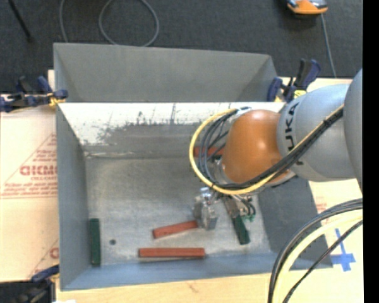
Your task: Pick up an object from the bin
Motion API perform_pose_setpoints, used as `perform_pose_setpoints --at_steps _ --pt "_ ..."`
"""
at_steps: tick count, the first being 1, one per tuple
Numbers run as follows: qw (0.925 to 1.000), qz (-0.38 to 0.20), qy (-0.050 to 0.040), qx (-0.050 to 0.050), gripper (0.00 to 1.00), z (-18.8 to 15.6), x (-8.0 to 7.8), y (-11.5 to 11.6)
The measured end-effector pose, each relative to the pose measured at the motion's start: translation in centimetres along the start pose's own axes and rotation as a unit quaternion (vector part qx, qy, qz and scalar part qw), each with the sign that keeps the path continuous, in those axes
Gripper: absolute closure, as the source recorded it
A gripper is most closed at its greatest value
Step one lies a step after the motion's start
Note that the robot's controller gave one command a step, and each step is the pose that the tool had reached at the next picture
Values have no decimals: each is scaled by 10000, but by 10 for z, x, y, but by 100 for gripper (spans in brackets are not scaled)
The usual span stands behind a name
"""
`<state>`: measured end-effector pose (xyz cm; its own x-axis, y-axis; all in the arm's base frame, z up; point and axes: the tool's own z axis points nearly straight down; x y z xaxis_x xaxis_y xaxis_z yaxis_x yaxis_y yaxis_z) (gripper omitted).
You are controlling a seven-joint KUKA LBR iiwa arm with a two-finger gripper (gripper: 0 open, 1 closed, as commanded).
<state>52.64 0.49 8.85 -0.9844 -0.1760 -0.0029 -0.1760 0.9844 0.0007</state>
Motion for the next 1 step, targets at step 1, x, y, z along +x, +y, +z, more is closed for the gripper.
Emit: perform_pose_setpoints --at_steps 1 --pt "10000 5 0 -1 0 0 0 0"
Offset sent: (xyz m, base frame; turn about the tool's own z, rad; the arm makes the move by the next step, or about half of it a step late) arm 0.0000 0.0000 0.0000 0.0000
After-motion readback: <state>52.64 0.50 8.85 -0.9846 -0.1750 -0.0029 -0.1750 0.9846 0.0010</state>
